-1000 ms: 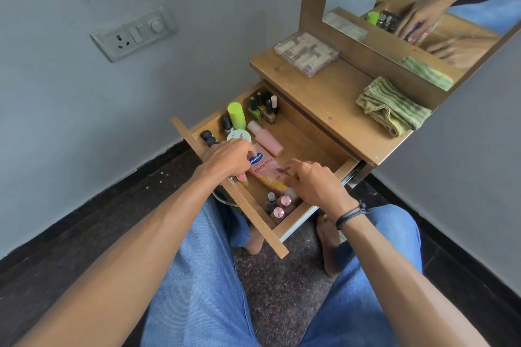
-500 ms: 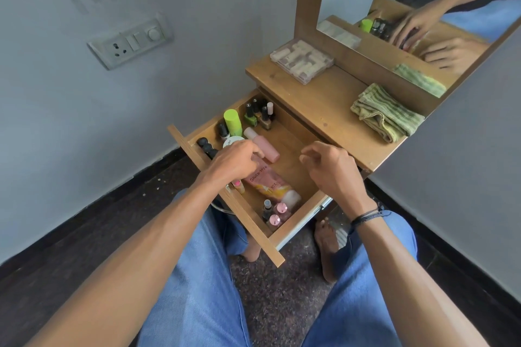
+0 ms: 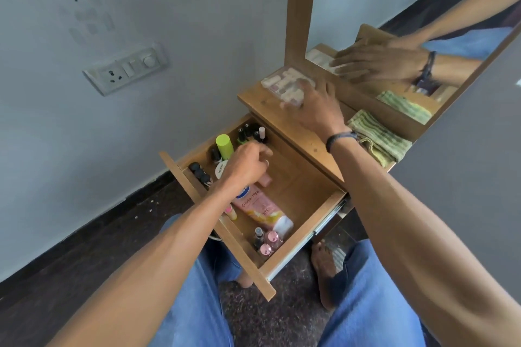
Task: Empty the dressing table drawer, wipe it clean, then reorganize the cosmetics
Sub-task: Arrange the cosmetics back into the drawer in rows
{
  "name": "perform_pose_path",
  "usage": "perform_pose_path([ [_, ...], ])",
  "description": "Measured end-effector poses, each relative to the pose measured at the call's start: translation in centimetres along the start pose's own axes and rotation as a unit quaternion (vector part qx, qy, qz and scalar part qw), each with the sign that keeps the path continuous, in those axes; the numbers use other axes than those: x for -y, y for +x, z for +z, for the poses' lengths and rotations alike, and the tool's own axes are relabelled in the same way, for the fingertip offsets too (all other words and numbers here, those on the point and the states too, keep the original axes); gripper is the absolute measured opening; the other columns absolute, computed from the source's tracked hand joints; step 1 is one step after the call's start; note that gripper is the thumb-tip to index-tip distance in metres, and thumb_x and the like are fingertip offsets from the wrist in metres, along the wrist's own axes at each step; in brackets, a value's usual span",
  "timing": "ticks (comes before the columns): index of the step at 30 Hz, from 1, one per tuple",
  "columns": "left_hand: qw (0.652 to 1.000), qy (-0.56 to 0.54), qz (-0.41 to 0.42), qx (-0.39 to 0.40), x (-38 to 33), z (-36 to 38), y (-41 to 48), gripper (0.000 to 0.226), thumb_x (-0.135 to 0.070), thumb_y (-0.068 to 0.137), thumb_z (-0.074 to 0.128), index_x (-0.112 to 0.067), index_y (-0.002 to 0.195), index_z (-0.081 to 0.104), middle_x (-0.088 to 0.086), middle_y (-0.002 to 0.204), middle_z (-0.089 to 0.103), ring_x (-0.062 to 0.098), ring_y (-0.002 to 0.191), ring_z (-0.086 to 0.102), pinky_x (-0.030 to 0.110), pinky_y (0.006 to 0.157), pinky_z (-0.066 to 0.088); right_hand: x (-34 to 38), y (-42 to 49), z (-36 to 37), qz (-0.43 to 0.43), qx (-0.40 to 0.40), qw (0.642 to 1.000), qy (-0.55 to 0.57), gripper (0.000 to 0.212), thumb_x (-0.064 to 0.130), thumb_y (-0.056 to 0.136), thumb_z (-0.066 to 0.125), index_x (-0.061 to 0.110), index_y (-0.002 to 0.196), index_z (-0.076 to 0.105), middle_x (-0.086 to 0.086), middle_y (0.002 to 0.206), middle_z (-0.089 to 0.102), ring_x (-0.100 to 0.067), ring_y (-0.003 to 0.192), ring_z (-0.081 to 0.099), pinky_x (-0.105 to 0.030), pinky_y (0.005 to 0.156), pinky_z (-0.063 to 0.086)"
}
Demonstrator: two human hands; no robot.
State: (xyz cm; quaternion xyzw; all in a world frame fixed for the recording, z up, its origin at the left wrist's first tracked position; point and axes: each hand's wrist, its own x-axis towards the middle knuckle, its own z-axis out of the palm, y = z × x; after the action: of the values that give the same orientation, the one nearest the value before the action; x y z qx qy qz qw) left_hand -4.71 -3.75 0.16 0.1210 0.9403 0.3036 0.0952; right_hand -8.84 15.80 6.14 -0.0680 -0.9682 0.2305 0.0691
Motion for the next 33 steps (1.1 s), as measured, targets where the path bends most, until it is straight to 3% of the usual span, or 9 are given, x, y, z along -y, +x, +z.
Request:
perform_pose_path([
  [3,0.998,-0.055,-0.003,-0.026,-0.1,-0.8,0.5,0.030,-0.006,0.092,0.065,-0.020,0.117,0.071,-0.004,0.122,0.067,0.009,0.105,0.064,0.031,0.097,0.052,-0.7,1.8,1.0,0.033,0.032,0.999,-0.011,0.075,0.066,0.087,0.059,0.025,0.147,0.042,-0.017,0.154,0.033,-0.039,0.144,0.027,-0.056,0.111,0.034],
  [7,0.997,-0.062,-0.009,-0.041,0.0,-1.9,1.4,0.029,-0.003,0.091,0.065,-0.018,0.115,0.073,-0.006,0.116,0.067,0.010,0.098,0.064,0.025,0.088,0.049,-0.8,2.8,1.4,0.048,0.035,0.998,-0.037,0.077,0.070,0.082,0.063,0.024,0.140,0.044,-0.015,0.146,0.039,-0.040,0.134,0.035,-0.055,0.106,0.037],
  [10,0.996,-0.082,-0.020,-0.039,0.0,-2.1,1.5,0.031,-0.003,0.091,0.066,-0.017,0.118,0.073,-0.005,0.117,0.068,0.009,0.100,0.065,0.023,0.088,0.049,-0.4,3.2,1.2,0.056,0.026,0.998,-0.032,0.073,0.066,0.079,0.068,0.021,0.134,0.048,-0.015,0.141,0.039,-0.041,0.129,0.037,-0.054,0.105,0.039],
  [15,0.993,-0.109,-0.041,-0.033,0.2,-2.3,0.9,0.032,-0.002,0.093,0.064,-0.017,0.120,0.072,-0.009,0.108,0.067,0.003,0.094,0.063,0.006,0.070,0.038,-0.6,3.1,0.7,0.074,0.036,0.997,0.006,0.074,0.046,0.066,0.080,0.013,0.124,0.047,-0.016,0.136,0.035,-0.041,0.122,0.042,-0.049,0.100,0.045],
  [20,0.994,-0.098,-0.042,-0.030,0.4,-2.3,0.0,0.035,0.000,0.093,0.062,-0.019,0.121,0.071,-0.010,0.111,0.067,0.005,0.101,0.064,0.022,0.090,0.051,-1.0,0.8,-0.4,0.082,0.043,0.995,-0.030,0.088,0.045,0.064,0.080,0.010,0.136,0.043,-0.025,0.133,0.049,-0.041,0.121,0.042,-0.046,0.102,0.035],
  [25,0.993,-0.103,-0.058,-0.029,1.1,-2.1,-0.7,0.036,0.002,0.094,0.058,-0.020,0.119,0.071,-0.006,0.117,0.069,0.009,0.106,0.064,0.028,0.095,0.051,-0.6,-4.7,-1.9,0.078,0.018,0.997,0.003,0.091,0.059,0.059,0.073,0.019,0.135,0.043,-0.024,0.130,0.050,-0.043,0.121,0.042,-0.051,0.098,0.040],
  [28,0.967,-0.236,-0.098,-0.013,1.1,-2.2,-1.2,0.034,0.004,0.094,0.057,-0.016,0.119,0.071,-0.004,0.112,0.072,0.008,0.106,0.065,0.027,0.096,0.053,-0.3,-8.6,-2.6,0.062,-0.005,0.998,0.011,0.086,0.060,0.065,0.076,0.021,0.134,0.043,-0.025,0.128,0.051,-0.042,0.121,0.042,-0.050,0.096,0.037],
  [31,0.901,-0.414,-0.128,-0.020,0.7,-2.7,-2.0,0.029,0.003,0.099,0.054,-0.006,0.123,0.068,0.008,0.111,0.073,0.014,0.102,0.071,0.027,0.092,0.058,0.2,-12.1,-3.1,0.046,-0.008,0.999,0.006,0.083,0.061,0.066,0.075,0.026,0.134,0.043,-0.018,0.126,0.049,-0.035,0.117,0.040,-0.045,0.090,0.039],
  [33,0.887,-0.443,-0.123,-0.036,0.8,-2.8,-2.2,0.027,-0.004,0.103,0.049,-0.005,0.123,0.067,0.011,0.108,0.074,0.019,0.099,0.072,0.028,0.088,0.059,0.5,-14.0,-3.1,0.032,0.007,0.999,-0.023,0.084,0.066,0.065,0.074,0.030,0.134,0.043,-0.013,0.127,0.048,-0.032,0.116,0.039,-0.042,0.088,0.039],
])
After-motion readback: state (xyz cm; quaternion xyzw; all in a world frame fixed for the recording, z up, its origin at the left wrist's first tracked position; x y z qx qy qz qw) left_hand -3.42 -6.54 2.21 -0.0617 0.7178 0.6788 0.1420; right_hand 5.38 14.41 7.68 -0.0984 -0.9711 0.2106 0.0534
